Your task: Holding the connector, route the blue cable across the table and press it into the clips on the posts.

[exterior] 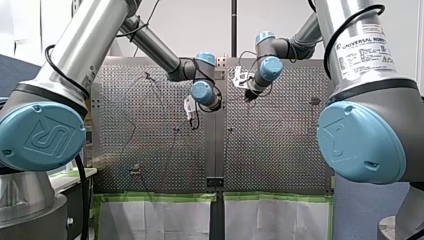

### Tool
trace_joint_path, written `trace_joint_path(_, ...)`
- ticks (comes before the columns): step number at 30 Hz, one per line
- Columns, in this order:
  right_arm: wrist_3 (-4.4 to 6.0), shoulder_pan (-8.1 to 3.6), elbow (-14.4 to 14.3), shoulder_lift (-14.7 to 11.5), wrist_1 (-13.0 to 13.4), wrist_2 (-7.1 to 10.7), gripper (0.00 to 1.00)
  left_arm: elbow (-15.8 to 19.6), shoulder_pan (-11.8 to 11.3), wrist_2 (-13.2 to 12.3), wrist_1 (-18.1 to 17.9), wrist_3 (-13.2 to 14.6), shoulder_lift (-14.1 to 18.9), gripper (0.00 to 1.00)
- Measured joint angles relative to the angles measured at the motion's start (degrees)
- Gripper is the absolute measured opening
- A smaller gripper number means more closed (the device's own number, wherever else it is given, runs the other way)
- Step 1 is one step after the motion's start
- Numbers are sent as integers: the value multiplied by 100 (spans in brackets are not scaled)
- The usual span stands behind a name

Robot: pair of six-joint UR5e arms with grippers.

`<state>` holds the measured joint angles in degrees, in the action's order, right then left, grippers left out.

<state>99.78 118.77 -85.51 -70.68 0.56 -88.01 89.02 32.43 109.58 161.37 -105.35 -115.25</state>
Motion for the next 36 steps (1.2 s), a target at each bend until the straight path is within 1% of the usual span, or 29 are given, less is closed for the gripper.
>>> trace_joint_path(3,14,-16,-166,14,157,-49,0,158,5,-47,-158,0,-96,0)
trace_joint_path(7,8,-27,-413,68,371,-113,0,362,4,-146,-363,-6,-134,0)
trace_joint_path(14,-16,27,-758,218,628,-129,0,757,-1,-387,-736,-43,-151,0)
trace_joint_path(18,-16,41,-881,268,748,-131,0,960,-1,-558,-840,-65,-302,0)
trace_joint_path(20,-2,30,-947,287,842,-132,0,960,5,-617,-865,-67,-398,0)
trace_joint_path(25,6,-3,-1041,406,1063,-130,0,766,13,-767,-905,-126,-689,0)
trace_joint_path(30,-5,-27,-1056,571,1152,-131,0,496,14,-825,-847,-164,-773,0)
trace_joint_path(36,15,-92,-1055,713,1262,-130,0,386,-23,-901,-822,-212,-847,0)
